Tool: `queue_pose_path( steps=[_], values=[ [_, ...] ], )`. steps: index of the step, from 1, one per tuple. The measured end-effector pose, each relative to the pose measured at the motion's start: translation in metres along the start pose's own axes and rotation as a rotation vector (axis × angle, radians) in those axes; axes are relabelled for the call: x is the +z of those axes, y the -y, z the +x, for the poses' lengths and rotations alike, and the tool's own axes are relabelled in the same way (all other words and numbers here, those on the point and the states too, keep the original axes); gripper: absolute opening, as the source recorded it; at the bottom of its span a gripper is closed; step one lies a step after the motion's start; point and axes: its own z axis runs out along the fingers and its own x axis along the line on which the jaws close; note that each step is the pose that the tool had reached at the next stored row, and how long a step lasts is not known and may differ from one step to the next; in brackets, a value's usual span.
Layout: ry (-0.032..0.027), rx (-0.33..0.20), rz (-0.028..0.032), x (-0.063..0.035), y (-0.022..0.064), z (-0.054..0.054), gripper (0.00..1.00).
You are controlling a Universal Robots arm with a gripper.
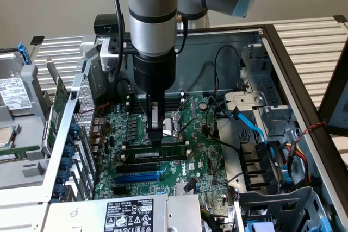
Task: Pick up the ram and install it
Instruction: 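Press down the ram until it locks into place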
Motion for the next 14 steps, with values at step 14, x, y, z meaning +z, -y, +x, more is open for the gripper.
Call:
queue_pose_path(
  steps=[14],
  values=[
    [-0.0125,0.001,0.0007,0.0003,-0.0015,-0.0039,0.11]
  ],
)
